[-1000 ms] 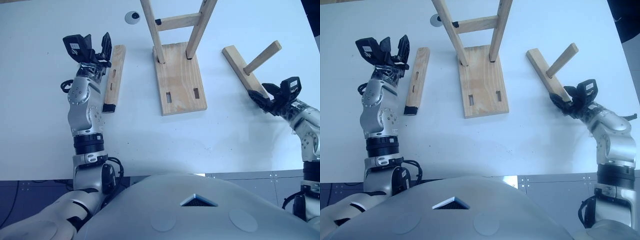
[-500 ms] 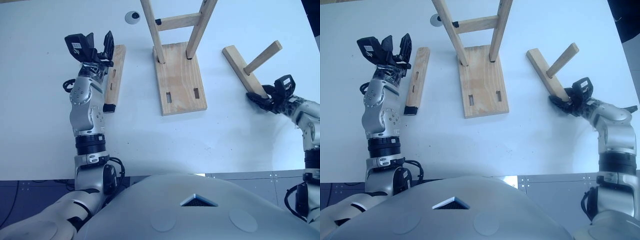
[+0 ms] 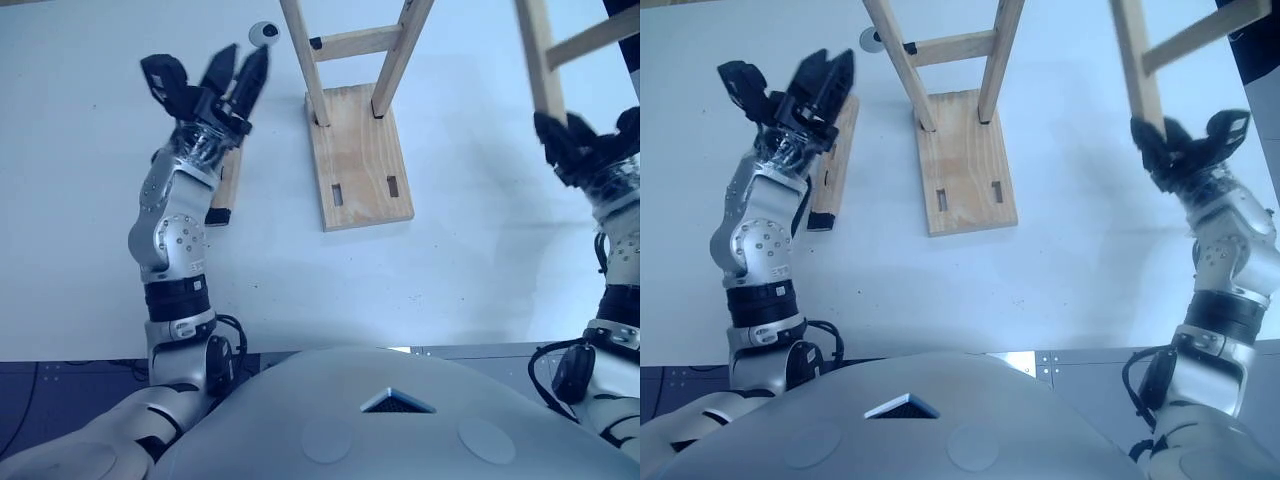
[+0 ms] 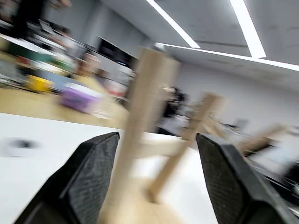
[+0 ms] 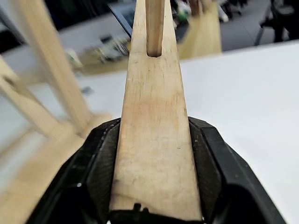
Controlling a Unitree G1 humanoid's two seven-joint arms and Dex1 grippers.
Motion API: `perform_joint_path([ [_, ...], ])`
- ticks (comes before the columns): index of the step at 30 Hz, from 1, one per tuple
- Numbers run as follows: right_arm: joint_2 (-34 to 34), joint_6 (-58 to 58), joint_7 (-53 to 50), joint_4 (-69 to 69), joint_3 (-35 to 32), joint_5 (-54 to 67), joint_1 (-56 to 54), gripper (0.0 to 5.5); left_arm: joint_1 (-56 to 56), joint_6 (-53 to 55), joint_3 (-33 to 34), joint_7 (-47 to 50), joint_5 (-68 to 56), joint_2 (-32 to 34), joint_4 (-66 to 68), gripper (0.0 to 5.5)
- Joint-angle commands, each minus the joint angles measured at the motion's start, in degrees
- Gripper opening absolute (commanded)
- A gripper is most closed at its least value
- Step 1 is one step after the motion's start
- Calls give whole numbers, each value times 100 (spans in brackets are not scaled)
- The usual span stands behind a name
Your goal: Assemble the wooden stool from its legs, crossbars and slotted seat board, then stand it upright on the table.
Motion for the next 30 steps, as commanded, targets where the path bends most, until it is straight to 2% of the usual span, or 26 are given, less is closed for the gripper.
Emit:
perform_joint_path([
  [1, -139, 1271, 180, -1165, -295, 1811, -431, 203, 88, 1095, -320, -503, -1090, 346, -674, 300],
  [8, -648, 2557, 285, -2020, -24, 3198, -639, 203, -754, 1512, -622, -337, -1860, -222, -400, 405],
  [11, -669, 2807, 330, -2256, 172, 3455, -549, 203, -1118, 1608, -570, -86, -2306, -546, -283, 425],
  [28, -629, 3016, 334, -2762, 504, 3783, -140, 203, -1591, 1319, -774, 309, -2408, -1134, -290, 427],
  [30, -608, 3001, 289, -2811, 507, 3845, -120, 203, -1541, 1384, -782, 263, -2456, -1113, -282, 388],
])
